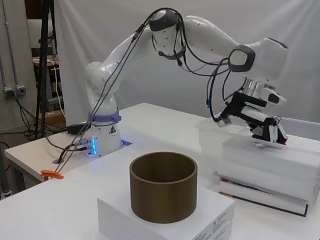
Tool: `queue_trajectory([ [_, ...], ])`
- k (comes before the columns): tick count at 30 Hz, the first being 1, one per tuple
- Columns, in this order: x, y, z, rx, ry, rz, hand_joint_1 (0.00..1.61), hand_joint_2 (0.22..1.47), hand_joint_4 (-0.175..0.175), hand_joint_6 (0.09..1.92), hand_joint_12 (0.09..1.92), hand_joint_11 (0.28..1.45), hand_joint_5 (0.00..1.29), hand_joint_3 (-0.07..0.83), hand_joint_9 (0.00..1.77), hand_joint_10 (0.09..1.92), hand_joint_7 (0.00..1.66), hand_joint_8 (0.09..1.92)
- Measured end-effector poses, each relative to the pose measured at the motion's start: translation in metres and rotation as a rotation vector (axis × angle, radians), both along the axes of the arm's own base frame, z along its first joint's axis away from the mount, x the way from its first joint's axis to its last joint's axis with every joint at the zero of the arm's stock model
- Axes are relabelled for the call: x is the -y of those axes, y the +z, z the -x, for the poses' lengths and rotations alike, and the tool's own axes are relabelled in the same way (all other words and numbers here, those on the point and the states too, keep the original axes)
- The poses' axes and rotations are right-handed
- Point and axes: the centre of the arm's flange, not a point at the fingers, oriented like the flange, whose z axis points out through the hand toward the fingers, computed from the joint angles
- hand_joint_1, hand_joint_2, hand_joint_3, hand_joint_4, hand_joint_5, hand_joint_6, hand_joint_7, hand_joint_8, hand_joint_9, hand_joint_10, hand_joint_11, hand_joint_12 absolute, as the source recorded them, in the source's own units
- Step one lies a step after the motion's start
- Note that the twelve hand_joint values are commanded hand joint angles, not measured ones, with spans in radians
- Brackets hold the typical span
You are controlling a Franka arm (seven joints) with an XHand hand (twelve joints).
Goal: Teleoperate dual arm-hand system to remove items from a box
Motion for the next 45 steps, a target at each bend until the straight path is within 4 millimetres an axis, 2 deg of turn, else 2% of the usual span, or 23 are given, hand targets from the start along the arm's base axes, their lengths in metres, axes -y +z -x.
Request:
queue_trajectory([
  [3,0.002,-0.002,0.005,0.042,-0.011,-0.057,0.87,1.3,0.175,1.91,1.83,1.14,0.84,0.018,1.43,1.91,1.21,1.92],
  [5,-0.006,0.011,0.008,0.07,0.009,-0.078,0.85,1.32,0.175,1.92,1.84,1.14,0.85,0.015,1.43,1.92,1.2,1.92],
  [8,-0.001,0.029,0.014,0.128,0.039,-0.142,0.85,1.33,0.175,1.92,1.84,1.14,0.85,0.011,1.42,1.92,1.19,1.92],
  [10,0.005,0.055,0.015,0.192,0.059,-0.197,0.86,1.33,0.175,1.92,1.84,1.14,0.85,0.009,1.41,1.92,1.19,1.92],
  [12,0.014,0.088,0.018,0.269,0.071,-0.209,0.88,1.32,0.175,1.92,1.84,1.15,0.9,0.002,1.4,1.92,1.19,1.92],
  [15,0.021,0.118,0.033,0.347,0.109,-0.235,0.89,1.31,0.175,1.92,1.84,1.17,0.95,-0.001,1.41,1.92,1.21,1.92],
  [17,0.046,0.155,0.05,0.408,0.094,-0.264,0.89,1.31,0.175,1.92,1.83,1.17,0.96,0.0,1.42,1.92,1.23,1.92],
  [19,0.082,0.195,0.072,0.485,0.072,-0.273,0.9,1.31,0.175,1.92,1.83,1.18,0.97,-0.002,1.43,1.92,1.24,1.92],
  [21,0.132,0.24,0.11,0.579,0.029,-0.279,0.9,1.31,0.175,1.92,1.82,1.19,0.97,-0.002,1.44,1.92,1.25,1.92],
  [22,0.151,0.251,0.127,0.61,0.011,-0.282,0.9,1.31,0.175,1.92,1.81,1.2,0.97,-0.002,1.44,1.92,1.26,1.92],
  [23,0.169,0.255,0.143,0.63,-0.006,-0.287,0.9,1.31,0.175,1.92,1.81,1.2,0.97,-0.002,1.45,1.92,1.27,1.92],
  [25,0.2,0.246,0.168,0.632,-0.043,-0.303,0.88,1.3,0.175,1.92,1.81,1.2,0.97,-0.003,1.45,1.92,1.27,1.92],
  [27,0.221,0.237,0.182,0.625,-0.064,-0.317,0.87,1.3,0.175,1.92,1.81,1.2,0.96,-0.004,1.46,1.92,1.28,1.92],
  [28,0.227,0.238,0.186,0.627,-0.054,-0.32,0.87,1.3,0.175,1.92,1.81,1.2,0.97,-0.004,1.46,1.92,1.28,1.92],
  [31,0.244,0.245,0.189,0.639,-0.022,-0.328,0.87,1.29,0.175,1.92,1.81,1.2,0.98,-0.004,1.46,1.92,1.28,1.92],
  [34,0.258,0.244,0.185,0.649,-0.007,-0.315,0.87,1.29,0.175,1.92,1.81,1.2,0.98,-0.004,1.47,1.92,1.29,1.92],
  [38,0.299,0.235,0.19,0.654,-0.038,-0.304,0.93,1.3,0.175,1.92,1.8,1.19,0.94,-0.001,1.46,1.92,1.28,1.92],
  [43,0.339,0.22,0.208,0.606,-0.201,-0.301,0.96,1.3,0.175,1.92,1.79,1.18,0.92,0.001,1.44,1.92,1.26,1.92],
  [45,0.348,0.212,0.212,0.573,-0.241,-0.3,0.98,1.3,0.175,1.92,1.78,1.17,0.92,0.0,1.44,1.92,1.26,1.92],
])
